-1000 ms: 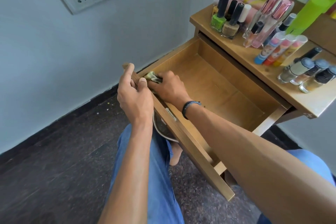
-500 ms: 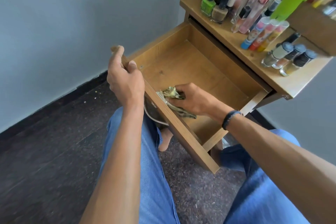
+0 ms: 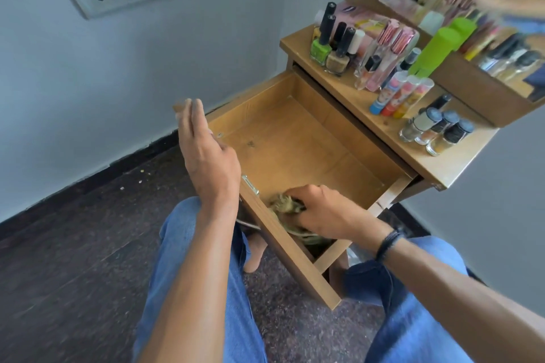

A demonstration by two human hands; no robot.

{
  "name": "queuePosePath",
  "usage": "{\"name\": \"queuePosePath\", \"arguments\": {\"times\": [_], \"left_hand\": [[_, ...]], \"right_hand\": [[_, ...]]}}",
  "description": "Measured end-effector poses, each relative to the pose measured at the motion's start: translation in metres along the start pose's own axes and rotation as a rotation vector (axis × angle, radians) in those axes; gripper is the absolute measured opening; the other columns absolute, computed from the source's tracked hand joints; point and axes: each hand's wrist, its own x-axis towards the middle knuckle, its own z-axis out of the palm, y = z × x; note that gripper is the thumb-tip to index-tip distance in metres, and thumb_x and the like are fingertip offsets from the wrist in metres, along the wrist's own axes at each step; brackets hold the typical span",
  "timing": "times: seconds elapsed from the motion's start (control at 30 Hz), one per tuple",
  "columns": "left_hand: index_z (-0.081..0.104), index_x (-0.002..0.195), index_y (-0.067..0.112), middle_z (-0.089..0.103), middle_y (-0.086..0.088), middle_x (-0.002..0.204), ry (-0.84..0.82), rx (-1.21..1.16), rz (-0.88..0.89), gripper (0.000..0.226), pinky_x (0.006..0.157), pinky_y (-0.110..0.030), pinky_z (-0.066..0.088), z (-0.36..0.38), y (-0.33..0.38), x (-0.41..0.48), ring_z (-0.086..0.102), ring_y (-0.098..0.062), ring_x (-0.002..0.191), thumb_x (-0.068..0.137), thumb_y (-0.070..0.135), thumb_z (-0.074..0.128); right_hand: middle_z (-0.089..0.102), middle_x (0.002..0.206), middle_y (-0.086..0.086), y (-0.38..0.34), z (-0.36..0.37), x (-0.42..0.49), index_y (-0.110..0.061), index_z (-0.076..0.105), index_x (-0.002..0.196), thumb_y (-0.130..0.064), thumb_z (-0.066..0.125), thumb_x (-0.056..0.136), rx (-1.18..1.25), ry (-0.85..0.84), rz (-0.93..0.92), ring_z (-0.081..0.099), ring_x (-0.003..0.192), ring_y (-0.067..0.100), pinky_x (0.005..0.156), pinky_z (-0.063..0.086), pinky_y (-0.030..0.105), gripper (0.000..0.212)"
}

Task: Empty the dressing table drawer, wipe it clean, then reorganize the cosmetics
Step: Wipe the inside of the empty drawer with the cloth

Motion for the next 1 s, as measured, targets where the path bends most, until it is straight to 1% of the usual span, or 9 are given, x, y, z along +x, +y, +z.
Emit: {"name": "queuePosePath", "arguments": {"times": [0.1,0.23,0.3,0.47,0.67,0.73,0.83,0.9,1.0], "left_hand": [[0.042,0.151,0.004,0.036,-0.01,0.16,-0.016,0.043,0.032,0.061,0.121,-0.042,0.032,0.002,-0.002,-0.001,0.028,-0.027,0.151,0.093,-0.017,0.039],[0.044,0.15,0.003,0.037,-0.011,0.159,-0.036,0.05,0.032,0.06,0.122,-0.04,0.03,0.0,-0.003,-0.001,0.029,-0.026,0.151,0.093,-0.017,0.04],[0.045,0.149,0.003,0.039,-0.011,0.159,-0.035,0.057,0.021,0.058,0.122,-0.039,0.029,0.0,-0.002,-0.001,0.029,-0.026,0.151,0.094,-0.017,0.038],[0.045,0.149,0.004,0.038,-0.008,0.159,-0.045,0.048,-0.012,0.058,0.123,-0.035,0.027,-0.001,-0.001,0.0,0.028,-0.024,0.151,0.095,-0.015,0.038],[0.043,0.151,0.005,0.036,-0.006,0.16,-0.055,0.043,-0.028,0.058,0.123,-0.031,0.025,-0.001,0.0,0.0,0.025,-0.021,0.152,0.097,-0.016,0.037],[0.043,0.151,0.005,0.036,-0.006,0.16,-0.058,0.041,-0.035,0.058,0.123,-0.031,0.026,0.0,0.001,-0.001,0.025,-0.021,0.152,0.097,-0.016,0.037],[0.041,0.151,0.005,0.035,-0.007,0.161,-0.057,0.044,-0.035,0.058,0.123,-0.03,0.024,-0.002,0.002,-0.002,0.025,-0.021,0.153,0.097,-0.015,0.038],[0.041,0.151,0.005,0.034,-0.008,0.161,-0.056,0.044,-0.026,0.057,0.123,-0.03,0.024,-0.002,0.002,-0.002,0.025,-0.022,0.152,0.098,-0.015,0.038],[0.043,0.15,0.004,0.036,-0.008,0.16,-0.061,0.038,-0.021,0.055,0.123,-0.034,0.027,-0.001,0.0,-0.001,0.026,-0.022,0.152,0.098,-0.014,0.037]], "right_hand": [[0.072,0.098,0.005,-0.019,0.012,0.019,-0.02,0.064,0.114,-0.03,0.056,0.1,0.209,0.156,0.032,0.069,0.086,0.025,0.08,0.058,0.044,0.019],[0.07,0.096,0.005,-0.05,0.008,0.059,-0.018,0.061,0.108,-0.034,0.055,0.102,0.418,0.213,0.02,0.063,0.082,0.024,0.067,0.046,0.033,0.018],[0.068,0.094,0.006,-0.062,0.004,0.078,-0.019,0.058,0.102,-0.034,0.055,0.102,0.422,0.221,0.0,0.061,0.081,0.025,0.068,0.044,0.033,0.016],[0.071,0.099,0.011,-0.057,0.003,0.072,-0.016,0.059,0.111,-0.034,0.054,0.103,0.346,0.175,-0.037,0.066,0.083,0.028,0.074,0.055,0.043,0.02],[0.072,0.097,-0.003,-0.009,0.001,0.002,-0.026,0.061,0.108,-0.028,0.059,0.101,0.082,-0.027,-0.06,0.069,0.084,0.016,0.079,0.059,0.04,0.008],[0.071,0.098,-0.003,-0.001,-0.003,-0.017,-0.031,0.06,0.11,-0.023,0.062,0.097,-0.023,-0.116,-0.043,0.068,0.085,0.017,0.08,0.059,0.04,0.015],[0.07,0.099,-0.005,0.005,-0.012,-0.028,-0.024,0.061,0.111,-0.035,0.065,0.096,-0.201,-0.24,-0.004,0.067,0.087,0.017,0.084,0.058,0.04,0.019],[0.07,0.103,-0.005,0.004,-0.023,-0.022,-0.019,0.064,0.119,-0.034,0.063,0.098,-0.3,-0.314,-0.005,0.068,0.09,0.017,0.086,0.059,0.039,0.026],[0.064,0.092,-0.008,0.001,-0.05,0.004,-0.017,0.06,0.13,-0.021,0.056,0.098,-0.39,-0.294,0.055,0.064,0.079,0.011,0.07,0.057,0.028,0.032]]}}
